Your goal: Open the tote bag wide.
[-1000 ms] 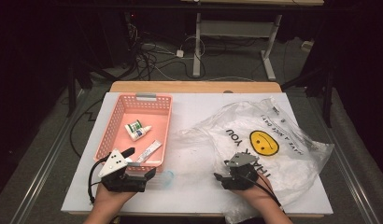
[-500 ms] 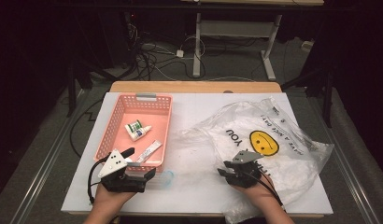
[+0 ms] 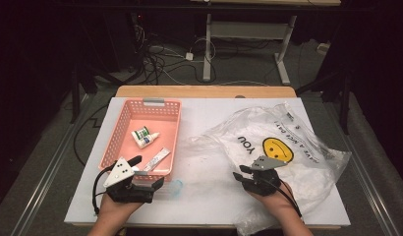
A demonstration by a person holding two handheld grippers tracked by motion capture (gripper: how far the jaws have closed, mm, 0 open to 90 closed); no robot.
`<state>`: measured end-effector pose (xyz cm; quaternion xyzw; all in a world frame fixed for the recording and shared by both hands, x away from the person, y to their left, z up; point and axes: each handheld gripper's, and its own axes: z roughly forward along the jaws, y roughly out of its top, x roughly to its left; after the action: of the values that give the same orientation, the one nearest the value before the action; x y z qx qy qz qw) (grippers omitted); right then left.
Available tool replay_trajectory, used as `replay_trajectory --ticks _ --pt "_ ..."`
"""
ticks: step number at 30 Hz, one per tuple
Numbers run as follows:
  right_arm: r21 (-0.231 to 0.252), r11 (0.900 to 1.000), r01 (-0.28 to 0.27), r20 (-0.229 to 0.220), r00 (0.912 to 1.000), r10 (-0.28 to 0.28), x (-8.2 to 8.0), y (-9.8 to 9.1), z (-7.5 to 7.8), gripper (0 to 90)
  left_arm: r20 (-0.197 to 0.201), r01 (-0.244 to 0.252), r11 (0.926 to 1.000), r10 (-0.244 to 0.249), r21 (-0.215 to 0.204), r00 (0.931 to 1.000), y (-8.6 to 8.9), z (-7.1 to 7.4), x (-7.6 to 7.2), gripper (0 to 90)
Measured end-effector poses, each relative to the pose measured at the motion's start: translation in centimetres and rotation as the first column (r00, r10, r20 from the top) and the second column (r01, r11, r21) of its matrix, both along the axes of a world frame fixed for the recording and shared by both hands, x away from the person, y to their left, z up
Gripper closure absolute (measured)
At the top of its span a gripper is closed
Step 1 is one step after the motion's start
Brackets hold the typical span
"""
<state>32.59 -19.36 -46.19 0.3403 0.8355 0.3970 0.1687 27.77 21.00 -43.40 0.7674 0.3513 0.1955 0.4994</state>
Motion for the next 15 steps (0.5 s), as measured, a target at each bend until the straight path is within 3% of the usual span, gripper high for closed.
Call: replay_trajectory --ticks 15 --pt "0.007 0.9999 0.012 0.004 0.9999 -0.012 -0.18 -0.67 0.23 61.5 0.005 0.001 1.0000 -0.001 0.002 1.0000 -0.02 0.09 -0.11 0.0"
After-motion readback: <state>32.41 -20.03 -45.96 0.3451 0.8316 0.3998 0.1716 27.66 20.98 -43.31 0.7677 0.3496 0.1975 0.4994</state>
